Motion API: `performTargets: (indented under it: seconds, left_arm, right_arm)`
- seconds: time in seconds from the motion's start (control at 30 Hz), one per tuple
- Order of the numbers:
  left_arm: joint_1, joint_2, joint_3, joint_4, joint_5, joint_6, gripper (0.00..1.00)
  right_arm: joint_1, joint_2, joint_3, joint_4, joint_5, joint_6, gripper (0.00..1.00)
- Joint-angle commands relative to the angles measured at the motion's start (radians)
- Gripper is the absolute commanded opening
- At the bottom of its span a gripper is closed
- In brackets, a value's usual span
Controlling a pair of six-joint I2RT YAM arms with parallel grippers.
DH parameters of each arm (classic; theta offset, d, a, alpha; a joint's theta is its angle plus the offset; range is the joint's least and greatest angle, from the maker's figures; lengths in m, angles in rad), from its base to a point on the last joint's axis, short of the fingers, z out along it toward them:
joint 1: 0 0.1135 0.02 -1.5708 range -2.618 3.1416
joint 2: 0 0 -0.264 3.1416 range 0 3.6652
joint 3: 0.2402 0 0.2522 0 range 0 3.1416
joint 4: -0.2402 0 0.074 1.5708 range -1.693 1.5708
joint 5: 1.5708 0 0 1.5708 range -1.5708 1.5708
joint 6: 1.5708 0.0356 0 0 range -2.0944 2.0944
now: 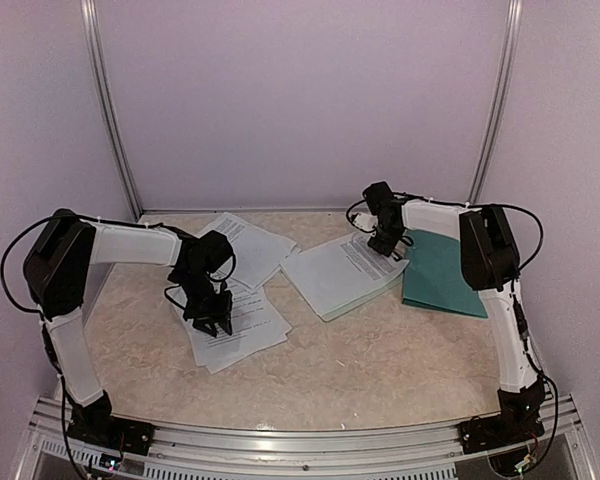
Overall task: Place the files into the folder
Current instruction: Move the folder with files to the center of the board.
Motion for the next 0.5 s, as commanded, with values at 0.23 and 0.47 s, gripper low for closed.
performTargets:
  seconds: [0.23,0.47]
  left_arm:
    - [-0.003,-0.229,-0.013,-0.161,-0.19,-0.02,0.65]
    - [-0.089,-0.301,0.082,-0.031,-0.351,0.03,0.78]
  right_arm:
    - [0.004,-0.499,-0.532,0.188,-0.237,0.401,0.99]
    - [0.024,-0.89,-1.142,0.536,-0.299,0.883,0.99]
